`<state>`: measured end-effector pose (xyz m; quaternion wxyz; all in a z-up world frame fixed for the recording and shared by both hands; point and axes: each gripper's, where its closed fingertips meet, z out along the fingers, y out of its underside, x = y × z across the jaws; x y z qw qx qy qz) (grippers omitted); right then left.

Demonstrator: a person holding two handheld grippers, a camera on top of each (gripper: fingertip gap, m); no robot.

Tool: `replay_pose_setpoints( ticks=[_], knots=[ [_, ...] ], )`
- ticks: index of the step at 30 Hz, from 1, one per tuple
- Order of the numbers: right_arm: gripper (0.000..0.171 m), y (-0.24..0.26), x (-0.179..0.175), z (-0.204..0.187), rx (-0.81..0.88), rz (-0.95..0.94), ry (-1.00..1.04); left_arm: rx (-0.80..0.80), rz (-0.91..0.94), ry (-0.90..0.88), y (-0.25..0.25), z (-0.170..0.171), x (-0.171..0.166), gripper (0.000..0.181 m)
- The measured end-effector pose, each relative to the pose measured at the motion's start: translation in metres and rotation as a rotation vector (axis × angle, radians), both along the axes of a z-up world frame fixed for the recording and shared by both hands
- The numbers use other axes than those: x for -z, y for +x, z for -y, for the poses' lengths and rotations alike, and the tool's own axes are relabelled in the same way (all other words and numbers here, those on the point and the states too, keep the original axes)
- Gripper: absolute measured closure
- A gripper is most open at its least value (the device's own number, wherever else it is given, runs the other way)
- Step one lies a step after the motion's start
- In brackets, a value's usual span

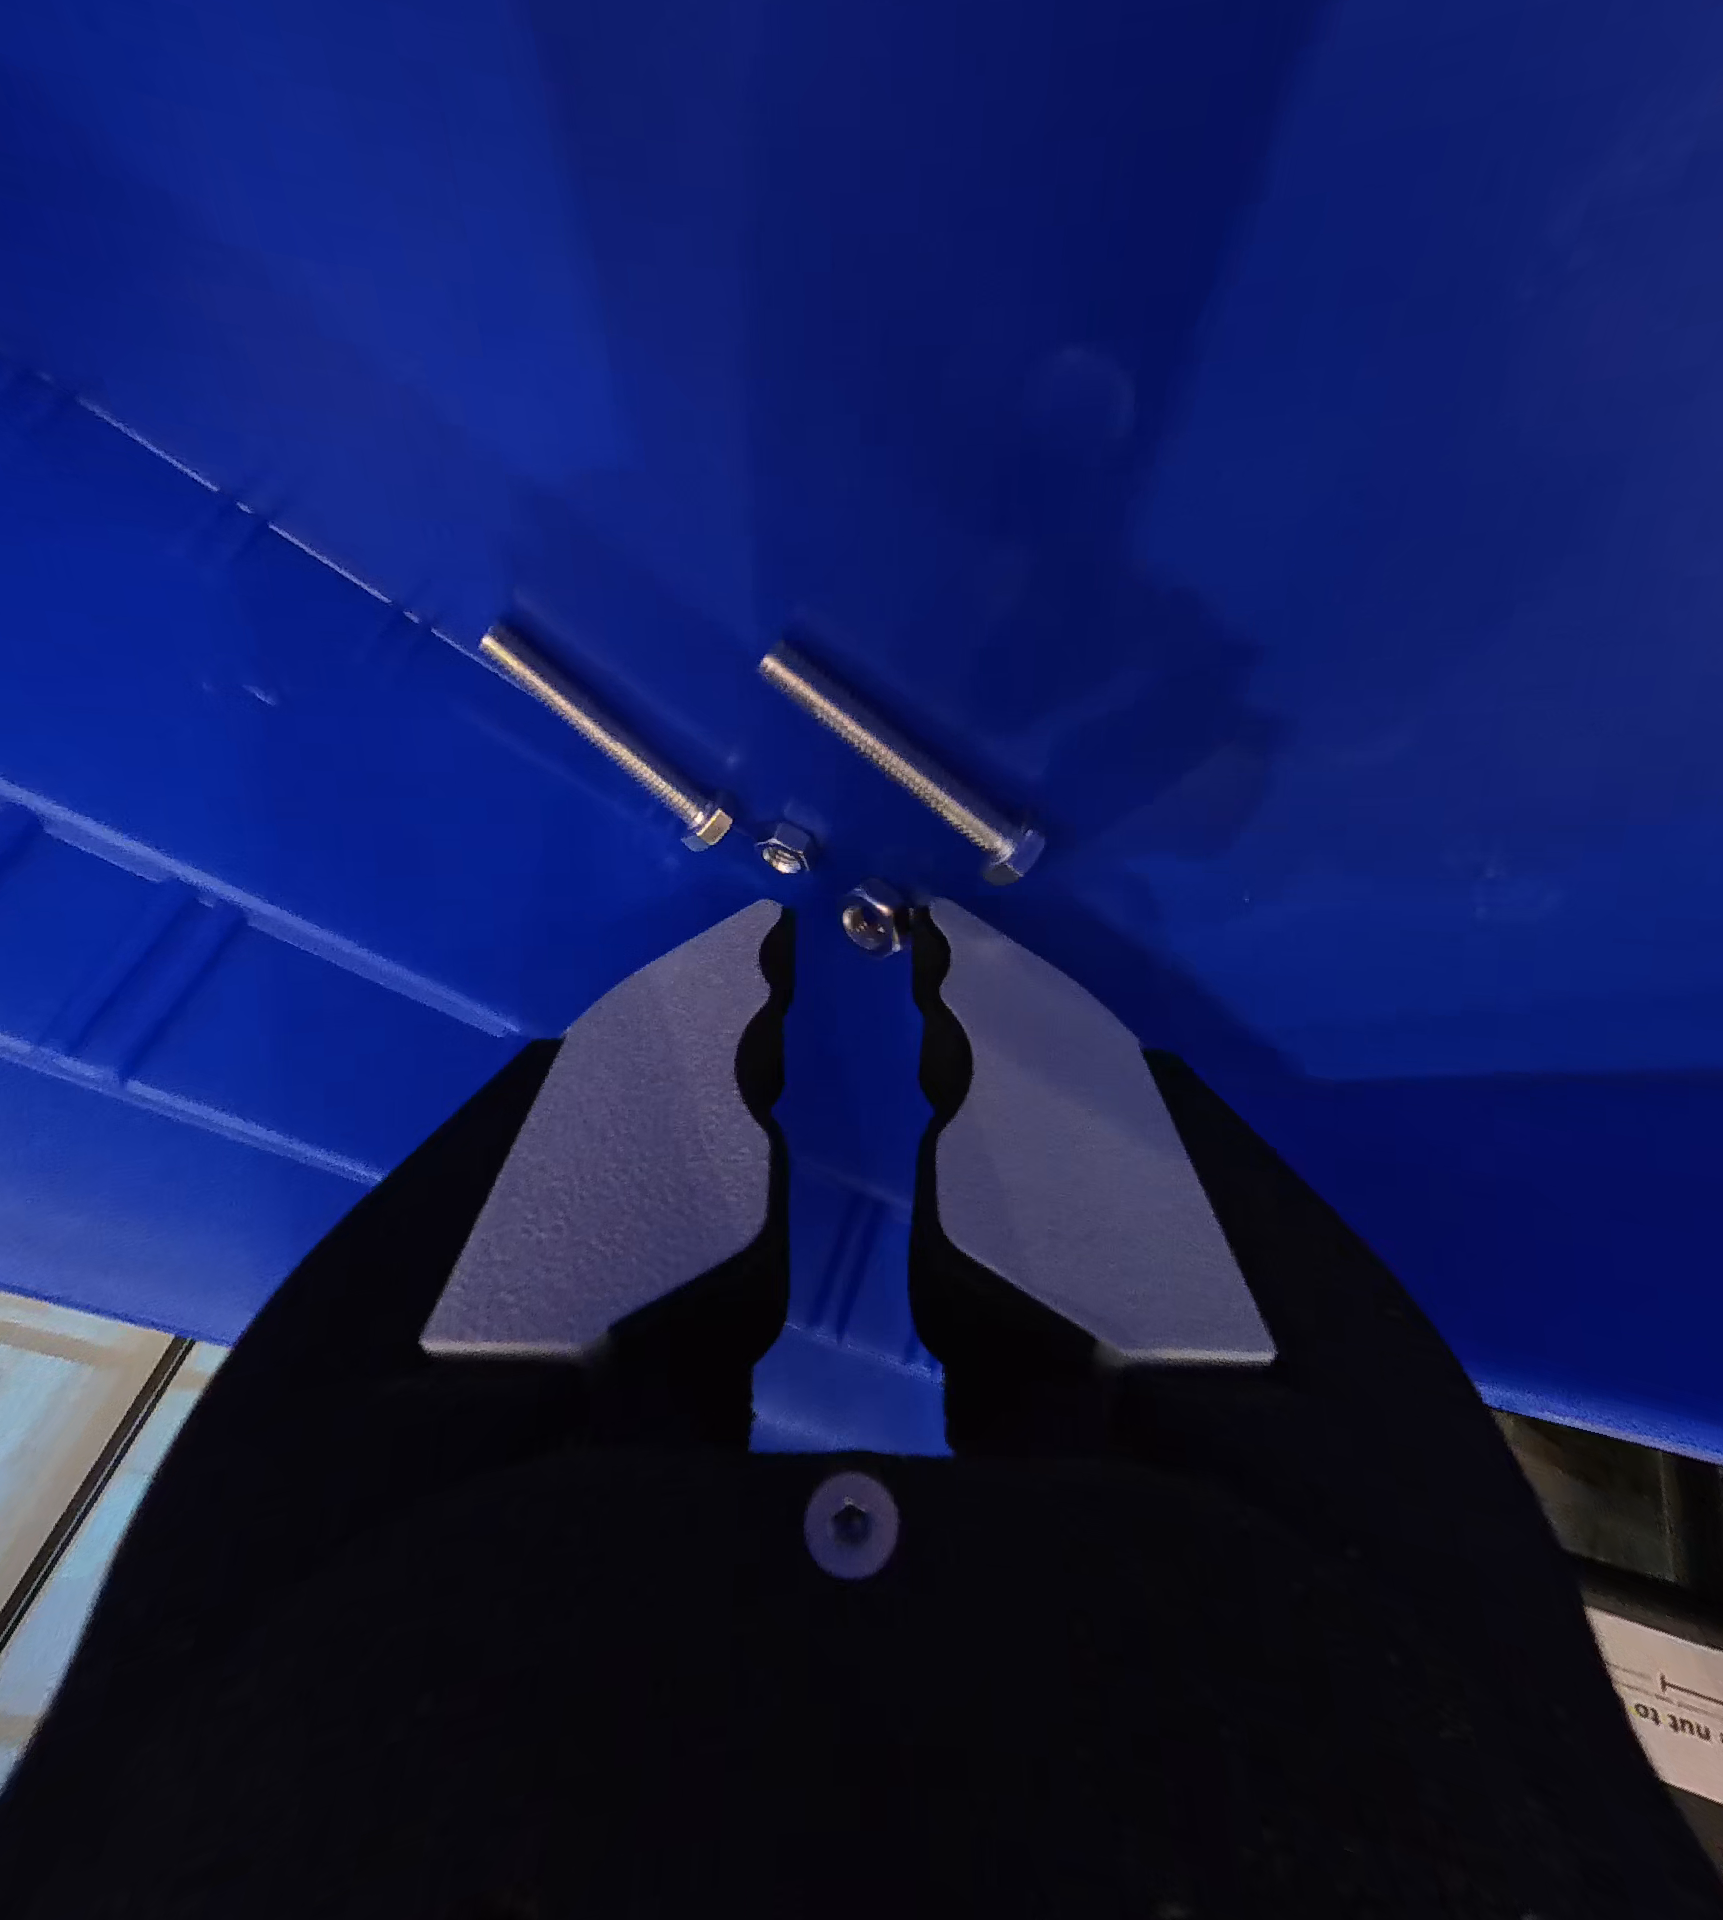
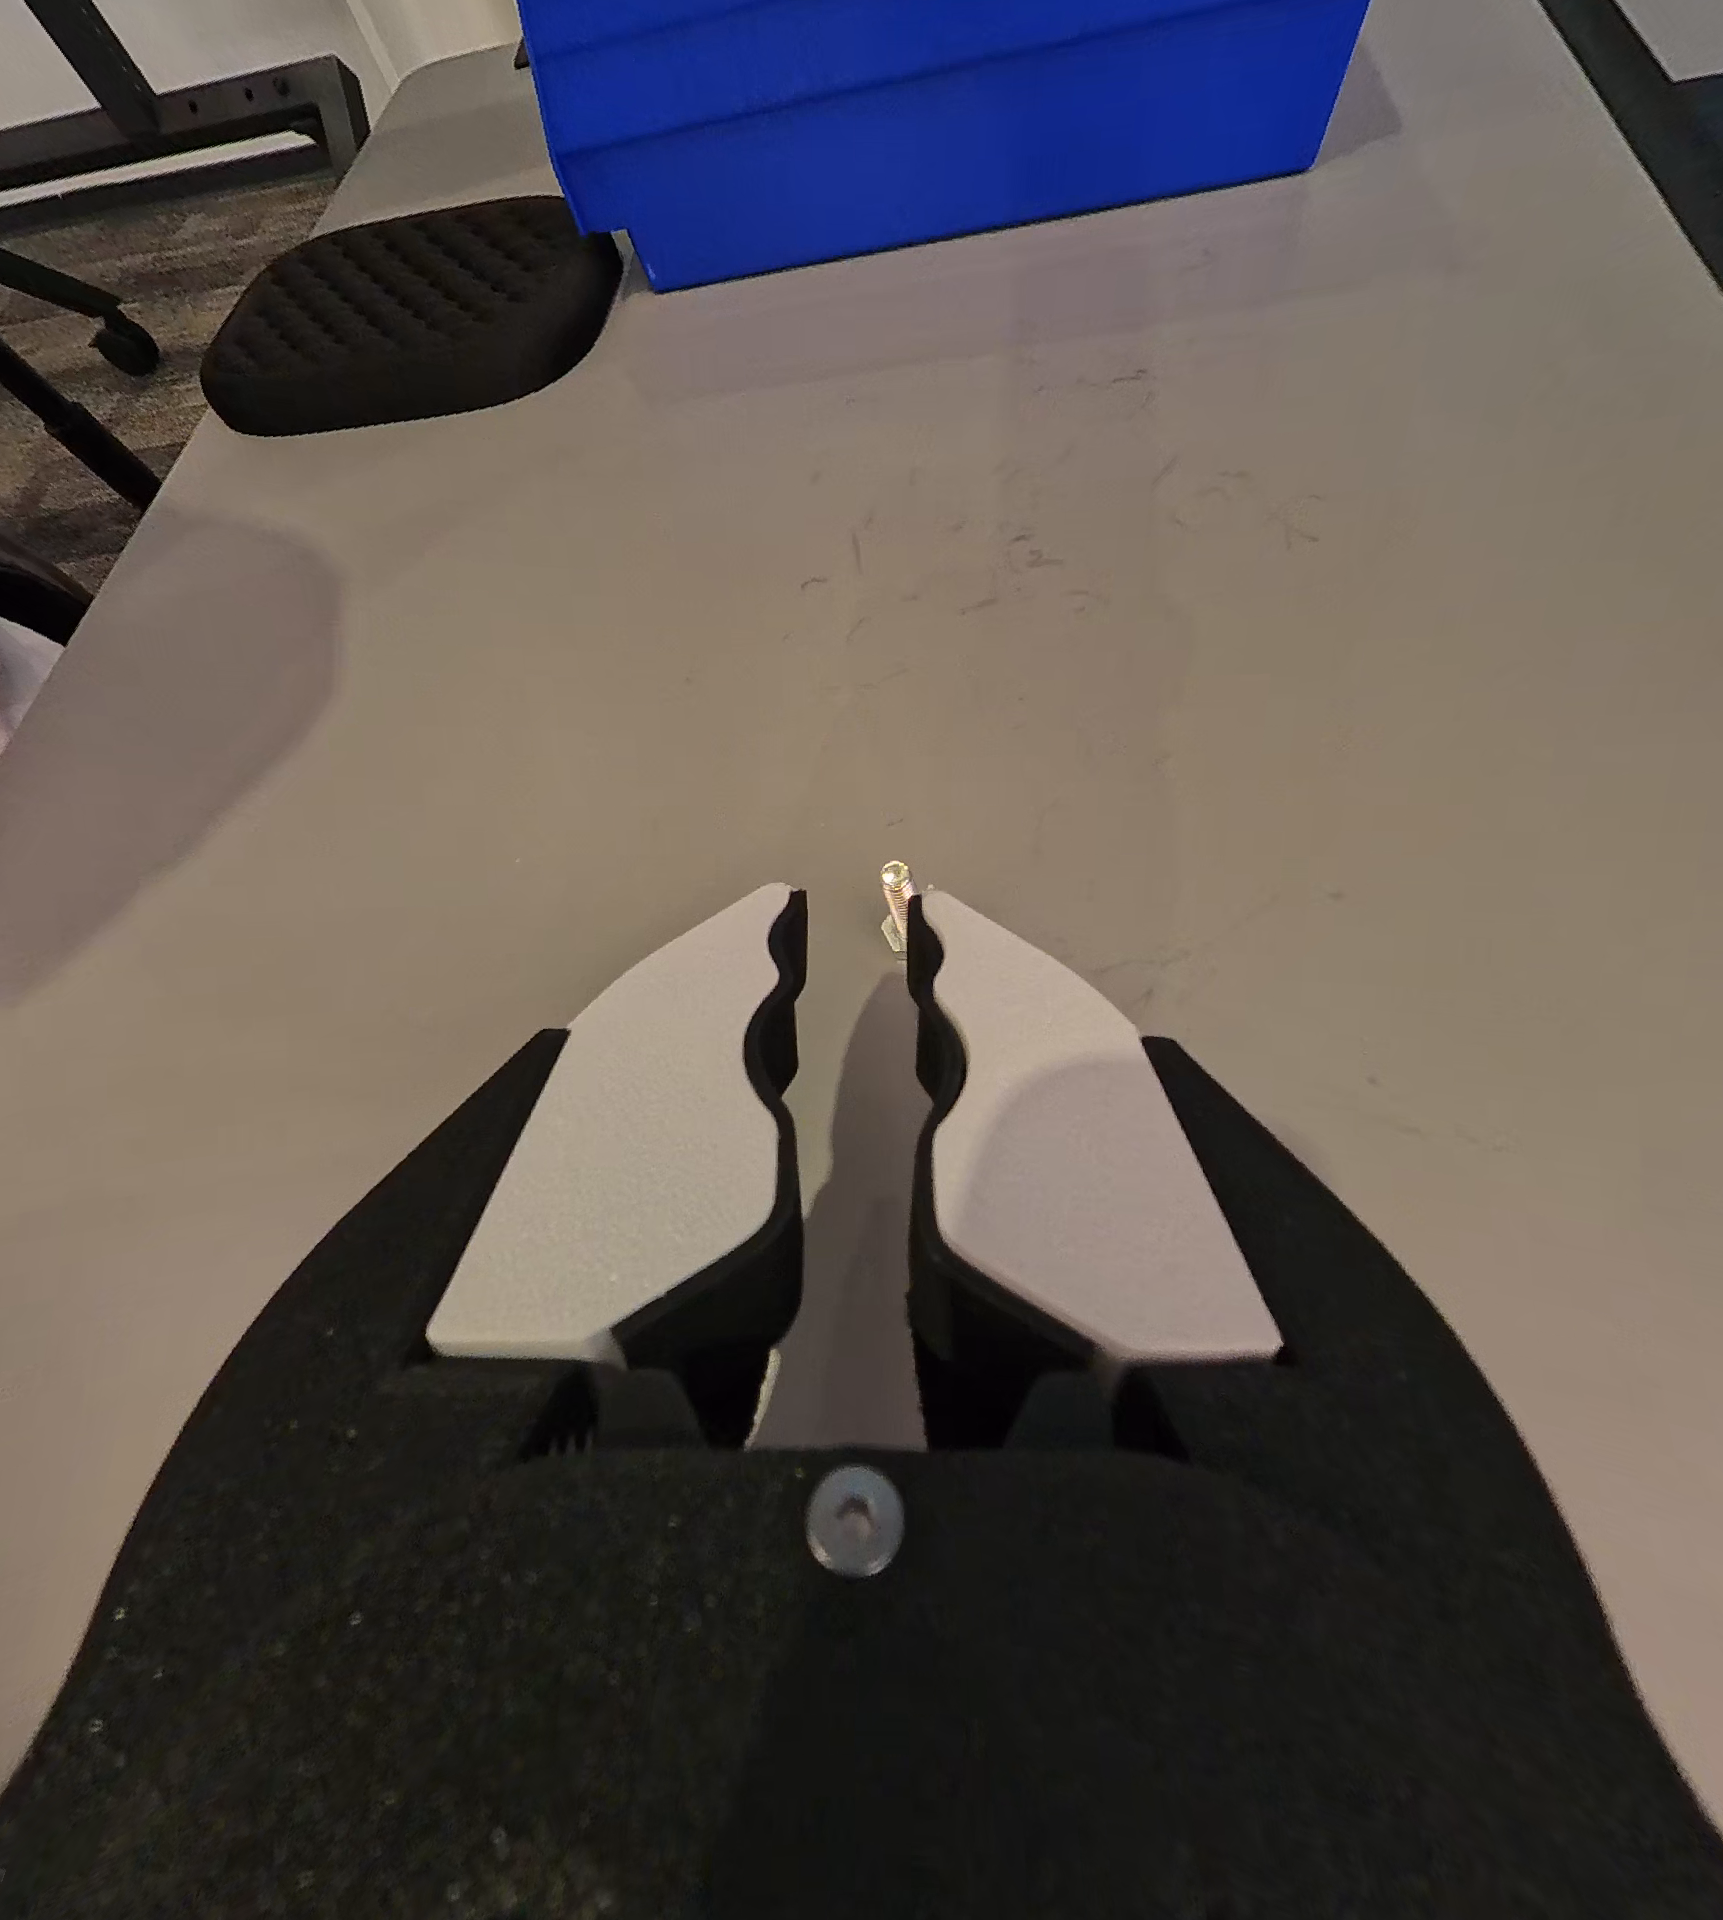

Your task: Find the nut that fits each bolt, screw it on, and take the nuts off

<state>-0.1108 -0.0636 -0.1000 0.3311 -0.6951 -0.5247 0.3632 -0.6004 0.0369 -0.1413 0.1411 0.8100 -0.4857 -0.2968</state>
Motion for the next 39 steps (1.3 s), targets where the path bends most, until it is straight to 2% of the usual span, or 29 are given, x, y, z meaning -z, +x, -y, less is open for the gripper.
replay_pose_setpoints(
  ticks=[6,8,17,20,23,27,30,32,35,39],
  knots=[
    [0.154,0.0,0.0,0.0,0.0,-0.001,0.0,0.008,-0.022,-0.021,-0.001,0.002,0.002,0.167],
    [0.154,0.0,0.0,0.0,0.0,-0.001,0.0,-0.001,-0.019,-0.031,-0.001,0.004,0.002,0.175],
    [0.154,0.002,-0.004,-0.001,0.005,-0.014,0.003,-0.011,-0.001,-0.022,-0.002,0.004,-0.01,0.175],
    [0.154,0.002,-0.004,-0.001,0.005,-0.018,0.0,-0.037,0.066,-0.007,0.001,0.005,-0.023,0.176],
    [0.154,0.003,-0.004,-0.002,0.007,-0.018,0.0,-0.056,0.246,0.037,0.02,0.004,-0.045,0.176],
    [0.154,0.005,-0.004,-0.005,0.016,-0.019,-0.001,-0.007,0.63,0.091,0.084,0.014,-0.1,0.176],
    [0.154,0.006,-0.01,-0.009,0.026,-0.04,0.002,0.195,0.904,0.075,0.157,0.041,-0.146,0.175],
    [0.154,0.005,-0.018,-0.008,0.023,-0.078,0.001,0.354,1.059,0.041,0.21,0.065,-0.164,0.176],
    [0.154,0.007,-0.031,-0.006,0.023,-0.09,0.035,0.492,1.175,-0.04,0.279,0.095,-0.155,0.176],
    [0.154,0.019,-0.044,-0.001,0.033,-0.096,0.05,0.576,1.221,-0.186,0.359,0.125,-0.1,0.176]
  ],
)
